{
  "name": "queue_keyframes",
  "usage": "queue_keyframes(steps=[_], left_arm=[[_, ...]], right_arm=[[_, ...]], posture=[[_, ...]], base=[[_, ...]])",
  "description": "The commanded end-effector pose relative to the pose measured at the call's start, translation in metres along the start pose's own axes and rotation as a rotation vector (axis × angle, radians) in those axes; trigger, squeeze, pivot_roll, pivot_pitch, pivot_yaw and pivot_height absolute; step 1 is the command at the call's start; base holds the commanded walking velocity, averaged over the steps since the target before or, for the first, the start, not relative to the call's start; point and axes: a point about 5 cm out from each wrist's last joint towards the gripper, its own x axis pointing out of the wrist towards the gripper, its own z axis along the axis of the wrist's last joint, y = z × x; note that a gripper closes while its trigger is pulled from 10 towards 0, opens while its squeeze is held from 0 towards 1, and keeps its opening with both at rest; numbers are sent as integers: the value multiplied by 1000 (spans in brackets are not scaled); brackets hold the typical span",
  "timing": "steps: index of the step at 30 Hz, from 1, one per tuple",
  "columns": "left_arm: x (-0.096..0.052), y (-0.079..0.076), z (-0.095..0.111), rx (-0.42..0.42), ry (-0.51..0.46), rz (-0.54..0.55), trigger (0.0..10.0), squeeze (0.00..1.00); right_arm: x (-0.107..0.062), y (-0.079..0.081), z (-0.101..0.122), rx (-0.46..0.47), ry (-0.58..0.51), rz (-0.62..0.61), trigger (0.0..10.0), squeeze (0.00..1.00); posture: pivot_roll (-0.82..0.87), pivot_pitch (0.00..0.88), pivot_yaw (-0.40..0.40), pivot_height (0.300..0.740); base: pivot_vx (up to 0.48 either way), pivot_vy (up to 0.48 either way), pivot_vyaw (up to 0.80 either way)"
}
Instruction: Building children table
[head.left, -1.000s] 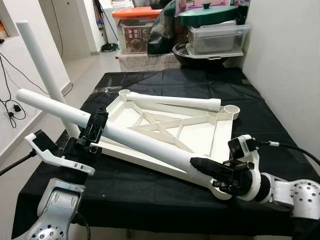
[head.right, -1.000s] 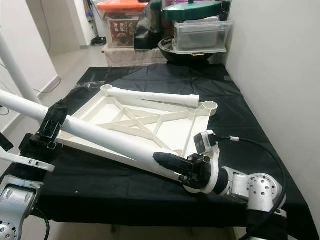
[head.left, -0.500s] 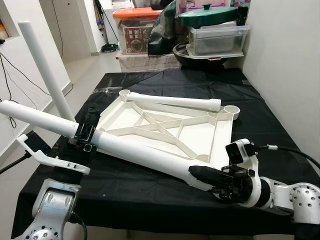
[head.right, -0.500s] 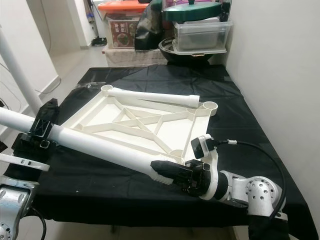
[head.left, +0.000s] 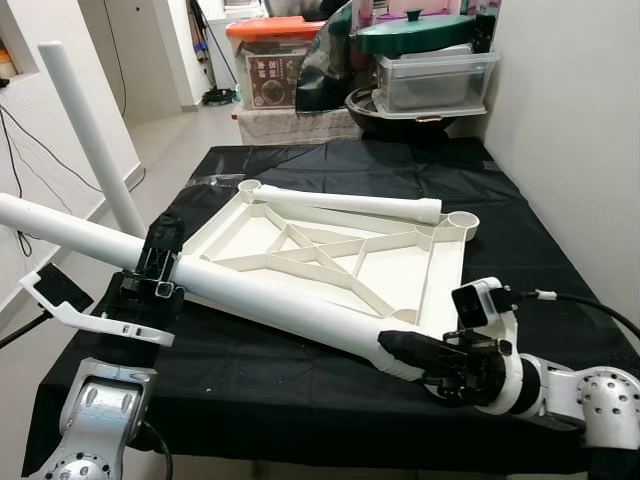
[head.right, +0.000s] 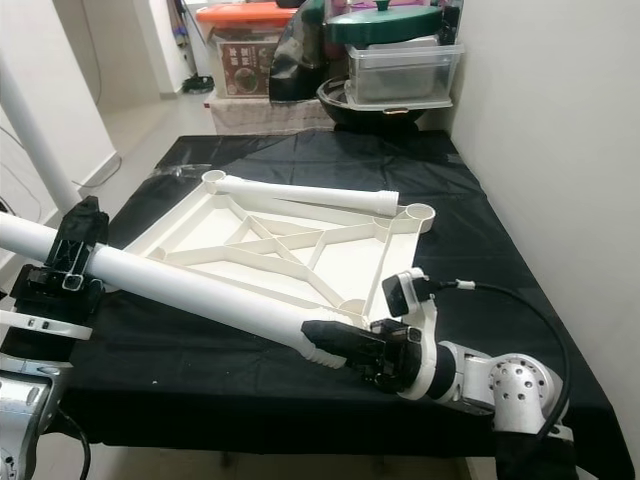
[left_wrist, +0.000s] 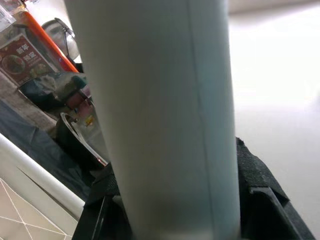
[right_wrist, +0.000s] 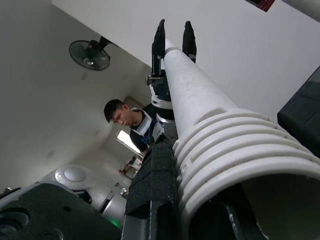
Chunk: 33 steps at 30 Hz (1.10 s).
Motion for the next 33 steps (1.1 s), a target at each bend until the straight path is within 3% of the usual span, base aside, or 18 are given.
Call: queue_keyframes(steps=[1, 9, 10, 14, 15, 24, 25, 33], left_arm=[[-2, 3, 5, 34, -22, 33, 0, 0], [0, 2, 8, 21, -37, 27, 0, 0], [-1, 2, 9, 19, -42, 28, 0, 0], [-1, 3, 9, 19, -44, 33, 0, 0], [-1, 4, 10, 22, -45, 37, 0, 0], [1, 5, 16, 21, -82, 48, 0, 0], [2, 3, 21, 15, -105, 44, 0, 0], [5, -1, 40, 39, -158, 25, 0, 0]], right_arm=[[3, -1, 2, -21, -7, -2, 0, 0], [7, -3, 6, -66, -43, -2, 0, 0], [7, -3, 8, -80, -60, -2, 10000, 0], [7, -3, 12, -104, -88, 19, 10000, 0], [7, -3, 12, -111, -89, 19, 10000, 1000], [-1, -14, 11, -93, -103, -54, 10000, 1000], [-4, -15, 10, -94, -102, -71, 10000, 0], [-18, -22, 9, -85, -102, -137, 10000, 0]], posture=[[-69, 0, 23, 740], [-63, 0, 36, 740], [-62, 0, 36, 740], [-62, 0, 36, 740], [-62, 0, 36, 740], [-66, 0, 33, 740], [-68, 0, 34, 740], [-69, 0, 31, 740]], base=[[0, 0, 0], [0, 0, 0], [0, 0, 0], [0, 0, 0], [0, 0, 0], [0, 0, 0], [0, 0, 0], [0, 0, 0]])
